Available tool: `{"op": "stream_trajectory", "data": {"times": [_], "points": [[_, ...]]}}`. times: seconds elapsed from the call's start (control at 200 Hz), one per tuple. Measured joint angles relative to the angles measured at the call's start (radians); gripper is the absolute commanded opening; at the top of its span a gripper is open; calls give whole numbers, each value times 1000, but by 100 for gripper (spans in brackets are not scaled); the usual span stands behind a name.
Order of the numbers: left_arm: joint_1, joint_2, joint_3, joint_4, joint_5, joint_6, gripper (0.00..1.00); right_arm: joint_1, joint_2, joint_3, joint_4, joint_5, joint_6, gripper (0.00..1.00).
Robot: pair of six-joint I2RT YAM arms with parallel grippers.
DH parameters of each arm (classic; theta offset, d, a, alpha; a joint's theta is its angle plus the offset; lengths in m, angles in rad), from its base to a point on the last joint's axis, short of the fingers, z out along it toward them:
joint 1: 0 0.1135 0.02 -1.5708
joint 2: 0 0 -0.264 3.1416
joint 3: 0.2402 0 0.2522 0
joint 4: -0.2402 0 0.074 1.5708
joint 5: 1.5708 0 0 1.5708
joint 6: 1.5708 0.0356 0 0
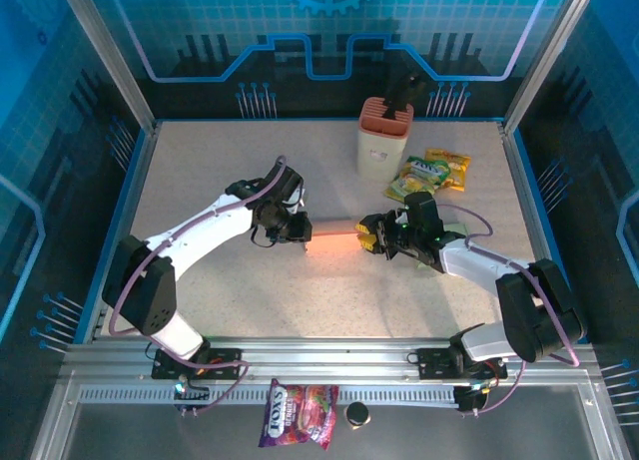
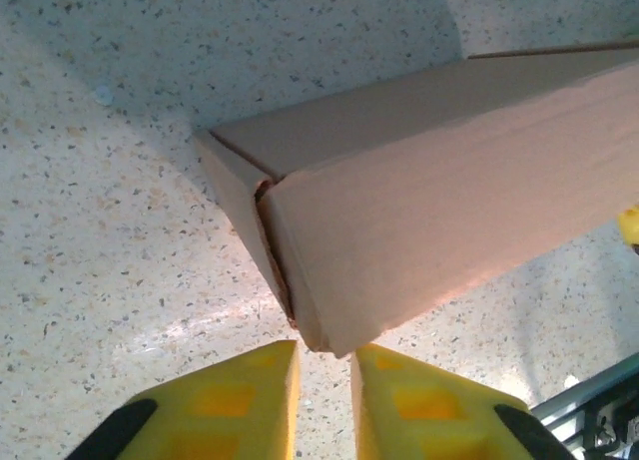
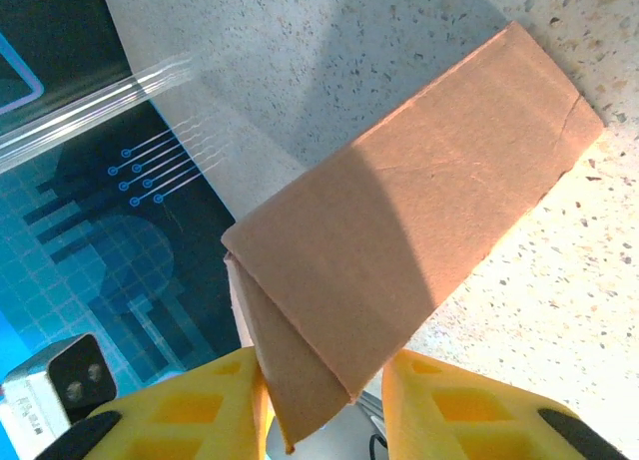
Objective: Fold the paper box
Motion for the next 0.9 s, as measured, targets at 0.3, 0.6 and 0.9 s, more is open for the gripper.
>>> {"op": "stream_trajectory", "data": {"times": [0.3, 0.6, 0.9], "points": [[64, -155, -52, 86, 78, -182, 41, 0, 15, 3, 5, -4, -19, 32], [142, -166, -149, 211, 171, -394, 42, 0, 27, 10, 9, -6, -22, 30], [142, -94, -188, 249, 211, -415, 39, 0, 29, 11, 9, -8, -22, 30]]}}
